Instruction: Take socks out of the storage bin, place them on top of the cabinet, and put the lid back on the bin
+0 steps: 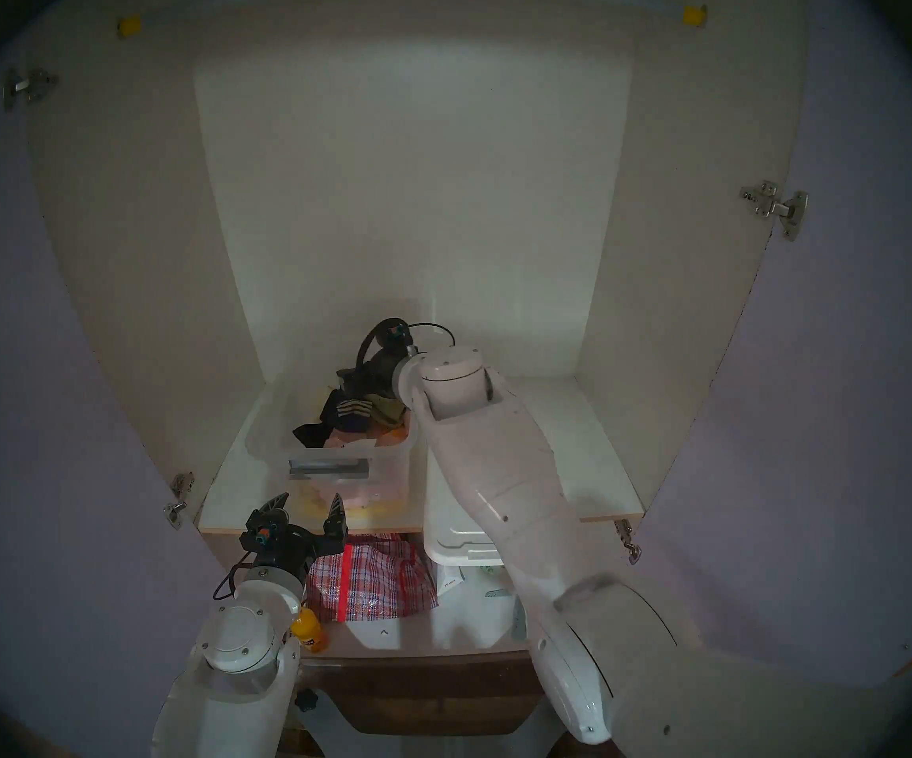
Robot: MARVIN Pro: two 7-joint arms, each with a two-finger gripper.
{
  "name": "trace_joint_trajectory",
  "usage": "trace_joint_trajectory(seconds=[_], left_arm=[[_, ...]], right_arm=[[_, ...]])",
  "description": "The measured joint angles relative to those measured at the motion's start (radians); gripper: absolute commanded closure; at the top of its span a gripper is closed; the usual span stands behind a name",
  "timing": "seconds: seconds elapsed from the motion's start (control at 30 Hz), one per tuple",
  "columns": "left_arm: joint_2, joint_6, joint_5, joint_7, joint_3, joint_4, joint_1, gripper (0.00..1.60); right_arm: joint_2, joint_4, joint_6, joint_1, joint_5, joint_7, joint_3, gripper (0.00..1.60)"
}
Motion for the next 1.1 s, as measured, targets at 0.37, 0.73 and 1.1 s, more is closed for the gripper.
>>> trace_joint_trajectory(seconds=[0.37,0.73,1.1], left_arm=[[0.0,0.0,0.0,0.001,0.0,0.004,-0.001,0.0],[0.0,0.0,0.0,0.002,0.0,0.006,-0.002,0.0],[0.0,0.0,0.0,0.003,0.001,0.007,-0.002,0.0]], right_arm=[[-0.032,0.335,0.045,0.191,-0.003,0.108,0.066,0.0],[-0.086,0.603,0.082,0.372,0.001,0.173,0.062,0.0],[-0.172,0.9,0.115,0.558,-0.011,0.238,0.017,0.0]])
